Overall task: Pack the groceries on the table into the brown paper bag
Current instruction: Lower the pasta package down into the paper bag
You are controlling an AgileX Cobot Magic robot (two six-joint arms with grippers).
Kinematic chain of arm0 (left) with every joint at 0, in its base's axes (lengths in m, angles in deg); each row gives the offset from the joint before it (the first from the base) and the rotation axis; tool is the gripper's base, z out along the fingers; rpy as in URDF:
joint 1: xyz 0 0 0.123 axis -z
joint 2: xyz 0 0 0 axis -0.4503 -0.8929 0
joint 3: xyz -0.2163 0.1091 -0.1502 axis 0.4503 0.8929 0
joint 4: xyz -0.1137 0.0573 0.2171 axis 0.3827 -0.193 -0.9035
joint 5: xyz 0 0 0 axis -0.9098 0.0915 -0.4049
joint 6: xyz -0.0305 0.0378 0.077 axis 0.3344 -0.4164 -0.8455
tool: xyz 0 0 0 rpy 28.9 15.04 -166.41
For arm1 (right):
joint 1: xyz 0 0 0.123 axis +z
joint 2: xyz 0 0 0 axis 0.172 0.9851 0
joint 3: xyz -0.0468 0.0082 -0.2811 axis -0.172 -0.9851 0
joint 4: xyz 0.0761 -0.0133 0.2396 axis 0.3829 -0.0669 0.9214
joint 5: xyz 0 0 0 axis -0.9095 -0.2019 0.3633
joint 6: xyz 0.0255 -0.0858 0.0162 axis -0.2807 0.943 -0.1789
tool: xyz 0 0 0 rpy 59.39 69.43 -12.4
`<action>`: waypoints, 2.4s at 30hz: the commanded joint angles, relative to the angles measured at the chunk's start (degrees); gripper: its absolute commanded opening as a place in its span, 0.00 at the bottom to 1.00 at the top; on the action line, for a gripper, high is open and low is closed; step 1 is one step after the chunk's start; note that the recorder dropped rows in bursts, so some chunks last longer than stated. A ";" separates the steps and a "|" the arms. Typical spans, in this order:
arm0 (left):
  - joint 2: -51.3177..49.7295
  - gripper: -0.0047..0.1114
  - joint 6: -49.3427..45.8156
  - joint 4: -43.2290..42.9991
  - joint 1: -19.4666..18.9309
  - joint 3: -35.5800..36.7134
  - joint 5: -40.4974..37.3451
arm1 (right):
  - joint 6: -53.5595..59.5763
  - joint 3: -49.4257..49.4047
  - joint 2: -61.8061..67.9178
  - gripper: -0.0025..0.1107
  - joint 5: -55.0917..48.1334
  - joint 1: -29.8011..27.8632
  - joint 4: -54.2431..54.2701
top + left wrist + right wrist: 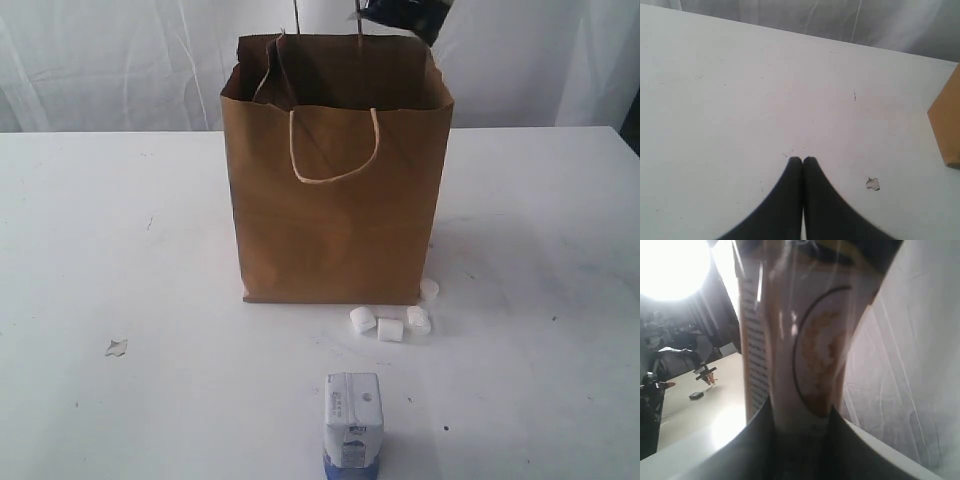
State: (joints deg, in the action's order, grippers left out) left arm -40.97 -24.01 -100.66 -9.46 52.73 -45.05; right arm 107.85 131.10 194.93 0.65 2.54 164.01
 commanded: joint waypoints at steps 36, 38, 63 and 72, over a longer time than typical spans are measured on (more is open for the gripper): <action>0.25 0.04 0.58 -0.28 -0.05 0.23 0.19 | 4.01 0.88 3.91 0.02 -0.21 7.37 -15.43; 0.25 0.04 0.58 -0.28 -0.05 0.23 0.19 | 4.01 0.88 3.91 0.02 -0.21 7.37 -15.58; 0.25 0.04 0.58 -0.28 -0.05 0.23 0.19 | 23.32 0.88 4.25 0.02 -0.21 7.23 -13.92; 0.25 0.04 0.58 -0.28 -0.05 0.23 0.19 | 34.70 0.88 5.37 0.02 8.49 7.23 -13.23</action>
State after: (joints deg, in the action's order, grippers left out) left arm -40.97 -24.01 -100.66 -9.46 52.73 -45.05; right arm 138.44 131.55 199.78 5.61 9.93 149.63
